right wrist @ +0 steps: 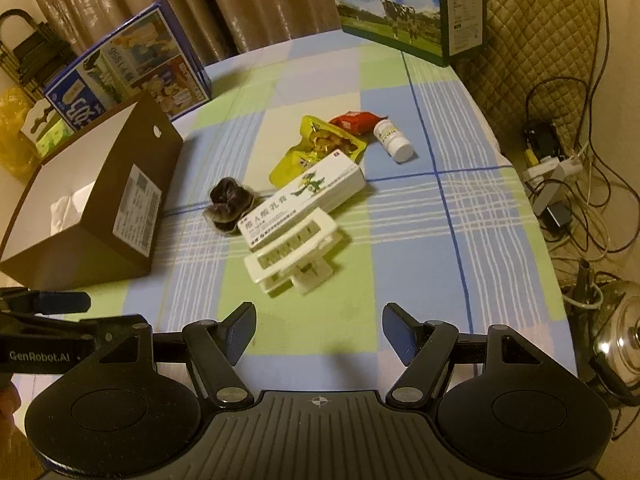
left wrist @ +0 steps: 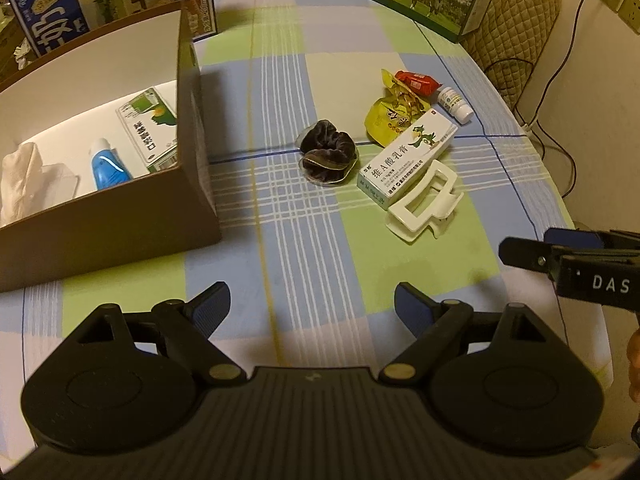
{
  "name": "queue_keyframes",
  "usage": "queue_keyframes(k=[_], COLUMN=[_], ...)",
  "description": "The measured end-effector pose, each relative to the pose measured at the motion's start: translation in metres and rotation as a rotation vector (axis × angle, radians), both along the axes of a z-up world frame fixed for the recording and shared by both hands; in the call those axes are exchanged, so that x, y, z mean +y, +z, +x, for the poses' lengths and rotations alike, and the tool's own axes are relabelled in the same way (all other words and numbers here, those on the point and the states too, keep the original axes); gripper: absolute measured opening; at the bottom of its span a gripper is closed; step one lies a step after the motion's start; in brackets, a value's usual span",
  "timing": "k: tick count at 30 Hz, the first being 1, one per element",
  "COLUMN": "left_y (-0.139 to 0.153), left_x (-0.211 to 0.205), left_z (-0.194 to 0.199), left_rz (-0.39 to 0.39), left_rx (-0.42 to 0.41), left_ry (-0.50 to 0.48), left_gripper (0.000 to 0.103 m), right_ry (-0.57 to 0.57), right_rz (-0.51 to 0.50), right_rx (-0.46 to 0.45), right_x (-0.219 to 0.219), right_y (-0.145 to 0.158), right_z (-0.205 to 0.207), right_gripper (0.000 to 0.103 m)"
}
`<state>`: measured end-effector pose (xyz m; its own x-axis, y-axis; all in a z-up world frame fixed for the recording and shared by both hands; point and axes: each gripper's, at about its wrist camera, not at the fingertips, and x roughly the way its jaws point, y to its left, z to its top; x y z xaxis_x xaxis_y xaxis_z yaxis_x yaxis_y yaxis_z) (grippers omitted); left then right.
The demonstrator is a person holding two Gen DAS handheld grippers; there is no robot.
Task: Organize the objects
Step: 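Move both tools toward the white clip and ointment box on the table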
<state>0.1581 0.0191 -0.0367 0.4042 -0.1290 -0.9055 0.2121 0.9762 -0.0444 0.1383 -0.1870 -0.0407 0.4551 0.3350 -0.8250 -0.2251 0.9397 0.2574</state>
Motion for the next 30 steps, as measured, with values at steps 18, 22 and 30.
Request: queue_keyframes(k=[18, 22, 30], left_y=[-0.023, -0.026, -0.032], left_x=[0.003, 0.005, 0.006], left_z=[0.027, 0.03, 0.034], left_rz=[0.026, 0.034, 0.039], left_rx=[0.049, 0.056, 0.066], left_ry=[0.001, 0.007, 0.009], left_gripper=[0.087, 0.087, 0.087], right_ry=[0.03, 0.011, -0.035], right_rz=[0.04, 0.027, 0.004], right_rx=[0.012, 0.037, 0.045], right_x=[0.028, 0.032, 0.028], right_y=[-0.034, -0.041, -0.056], right_z=[0.04, 0.047, 0.06], right_gripper=[0.06, 0.06, 0.06])
